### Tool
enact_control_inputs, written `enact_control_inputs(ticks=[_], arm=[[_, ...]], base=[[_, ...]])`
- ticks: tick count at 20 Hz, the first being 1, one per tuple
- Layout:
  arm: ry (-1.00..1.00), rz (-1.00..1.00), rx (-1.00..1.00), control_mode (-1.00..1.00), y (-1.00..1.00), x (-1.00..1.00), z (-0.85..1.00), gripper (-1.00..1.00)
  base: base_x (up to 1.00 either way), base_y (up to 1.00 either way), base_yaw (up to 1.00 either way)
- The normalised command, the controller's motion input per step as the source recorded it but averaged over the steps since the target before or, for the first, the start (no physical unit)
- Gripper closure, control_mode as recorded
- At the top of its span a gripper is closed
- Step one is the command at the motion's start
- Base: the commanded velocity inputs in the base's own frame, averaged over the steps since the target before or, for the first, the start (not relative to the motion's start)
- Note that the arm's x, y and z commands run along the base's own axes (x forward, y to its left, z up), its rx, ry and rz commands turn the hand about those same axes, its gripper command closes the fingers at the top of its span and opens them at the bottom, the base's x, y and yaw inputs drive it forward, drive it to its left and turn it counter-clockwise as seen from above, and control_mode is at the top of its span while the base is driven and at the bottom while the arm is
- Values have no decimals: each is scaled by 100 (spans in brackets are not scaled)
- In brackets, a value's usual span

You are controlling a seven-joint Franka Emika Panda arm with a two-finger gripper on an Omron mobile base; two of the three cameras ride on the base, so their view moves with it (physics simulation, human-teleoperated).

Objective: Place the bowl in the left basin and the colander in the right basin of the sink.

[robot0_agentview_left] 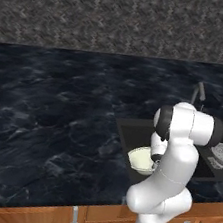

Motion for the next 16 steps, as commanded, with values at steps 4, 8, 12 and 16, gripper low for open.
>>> enact_control_inputs(ticks=[4, 8, 12, 16], arm=[[0, 0, 0, -100, 0, 0, 0, -100], [0, 0, 0, -100, 0, 1, 0, -100], [2, 0, 0, -100, 0, 10, 19, -100], [2, 0, -1, -100, 0, 3, 39, -100]], base=[[0, 0, 0], [0, 0, 0], [0, 0, 0], [0, 0, 0]])
